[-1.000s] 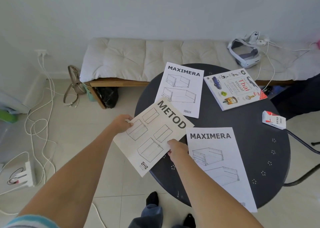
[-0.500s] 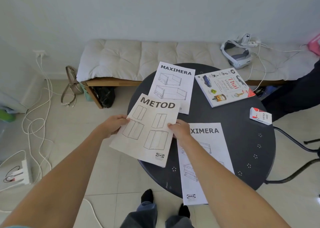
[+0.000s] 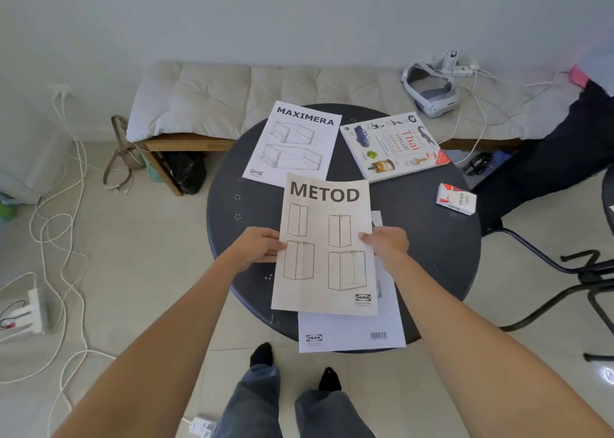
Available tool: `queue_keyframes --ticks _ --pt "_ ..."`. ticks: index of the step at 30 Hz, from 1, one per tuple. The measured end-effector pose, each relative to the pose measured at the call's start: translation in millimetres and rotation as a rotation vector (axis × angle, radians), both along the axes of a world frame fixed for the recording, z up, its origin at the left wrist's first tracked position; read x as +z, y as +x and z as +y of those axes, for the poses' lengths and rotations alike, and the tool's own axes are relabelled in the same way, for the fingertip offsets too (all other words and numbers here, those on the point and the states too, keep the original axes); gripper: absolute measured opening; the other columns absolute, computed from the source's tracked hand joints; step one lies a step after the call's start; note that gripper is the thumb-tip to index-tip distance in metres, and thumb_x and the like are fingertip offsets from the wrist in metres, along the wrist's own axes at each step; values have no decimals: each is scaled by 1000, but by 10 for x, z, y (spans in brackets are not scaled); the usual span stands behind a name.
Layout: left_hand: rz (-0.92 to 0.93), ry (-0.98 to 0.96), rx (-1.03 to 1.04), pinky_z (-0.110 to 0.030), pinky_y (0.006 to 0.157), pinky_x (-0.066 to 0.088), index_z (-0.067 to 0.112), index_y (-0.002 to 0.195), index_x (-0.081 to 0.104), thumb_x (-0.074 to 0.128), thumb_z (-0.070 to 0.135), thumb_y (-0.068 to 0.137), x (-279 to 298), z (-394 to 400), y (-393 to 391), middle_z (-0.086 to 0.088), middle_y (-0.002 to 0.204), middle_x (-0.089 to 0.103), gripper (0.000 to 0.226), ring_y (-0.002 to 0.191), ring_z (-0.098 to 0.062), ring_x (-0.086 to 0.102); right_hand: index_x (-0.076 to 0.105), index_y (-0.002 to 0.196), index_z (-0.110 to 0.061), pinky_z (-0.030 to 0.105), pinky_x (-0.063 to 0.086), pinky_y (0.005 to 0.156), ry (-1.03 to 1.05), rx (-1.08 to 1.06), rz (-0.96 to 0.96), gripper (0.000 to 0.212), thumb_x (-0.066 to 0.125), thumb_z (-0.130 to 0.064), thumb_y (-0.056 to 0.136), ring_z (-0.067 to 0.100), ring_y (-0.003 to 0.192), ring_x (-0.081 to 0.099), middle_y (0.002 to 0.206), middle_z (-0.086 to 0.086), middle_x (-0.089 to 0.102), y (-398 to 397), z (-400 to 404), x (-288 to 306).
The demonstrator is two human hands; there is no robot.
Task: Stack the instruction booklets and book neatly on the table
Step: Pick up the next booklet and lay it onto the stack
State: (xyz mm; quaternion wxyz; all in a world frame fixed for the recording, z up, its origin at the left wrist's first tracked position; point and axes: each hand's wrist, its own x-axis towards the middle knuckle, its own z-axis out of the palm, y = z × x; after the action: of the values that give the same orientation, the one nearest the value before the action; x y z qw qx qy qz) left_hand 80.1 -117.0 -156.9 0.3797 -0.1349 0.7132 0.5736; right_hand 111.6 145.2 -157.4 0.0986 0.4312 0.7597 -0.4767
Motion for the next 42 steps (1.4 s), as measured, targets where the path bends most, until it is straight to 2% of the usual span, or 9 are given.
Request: queue_keyframes --ticks 5,9,13,19,27,31,34,37,42 --pt "-38 -30 22 -23 70 61 5 91 67 62 0 87 -110 299 308 -9 98 73 7 84 -19 72 75 98 -5 36 56 88 16 44 8 22 76 -15 79 25 98 69 102 8 74 222 269 -95" --pt "-48 -69 58 -16 55 58 4 87 65 62 -1 87 -191 475 529 -5 87 72 6 75 -15 70 72 76 -9 22 49 57 25 102 10 7 74 -13 81 20 80 65 91 8 74 367 380 -195" --pt "-55 -103 103 -16 50 56 2 85 65 63 -3 86 -283 572 694 -6 86 71 6 73 -16 70 74 79 -5 18 40 49 46 139 6 6 72 -10 82 17 72 60 76 1 67 478 426 -284" --pt "83 -372 127 -28 72 59 10 79 63 72 10 81 -473 662 839 -7 89 71 9 81 -24 72 69 88 10 45 60 73 181 265 -31 16 67 -4 80 34 86 70 89 15 75 565 454 -400" --pt "272 -587 88 -31 77 55 10 82 61 69 25 84 -371 649 815 -6 82 65 17 77 -23 63 50 60 -8 22 37 45 378 395 -32 24 65 -13 79 16 47 45 53 0 50 509 544 -347" --pt "324 -606 110 -37 87 55 10 87 63 65 28 87 -237 559 565 -4 82 63 18 74 -18 57 51 63 -8 29 50 56 368 406 -7 25 61 -19 83 22 56 54 58 5 51 259 563 -244" --pt "357 -616 106 -36 92 51 7 98 65 62 34 88 -111 464 273 -4 89 64 28 85 -19 58 67 107 -4 38 55 83 253 439 2 29 62 -24 87 29 99 66 107 11 68 15 510 -173" --pt "355 -621 82 -34 94 44 6 118 58 60 37 89 8 361 -99 -9 115 63 42 110 -27 58 51 137 -9 28 43 93 132 428 8 51 60 -28 90 26 127 52 141 9 52 -269 411 -20" --pt "371 -660 -14 -35 97 42 4 122 56 55 38 91 109 223 -782 -12 126 60 46 118 -29 54 60 117 1 41 45 105 -76 287 0 45 61 -33 88 24 106 59 124 20 62 -812 199 63"
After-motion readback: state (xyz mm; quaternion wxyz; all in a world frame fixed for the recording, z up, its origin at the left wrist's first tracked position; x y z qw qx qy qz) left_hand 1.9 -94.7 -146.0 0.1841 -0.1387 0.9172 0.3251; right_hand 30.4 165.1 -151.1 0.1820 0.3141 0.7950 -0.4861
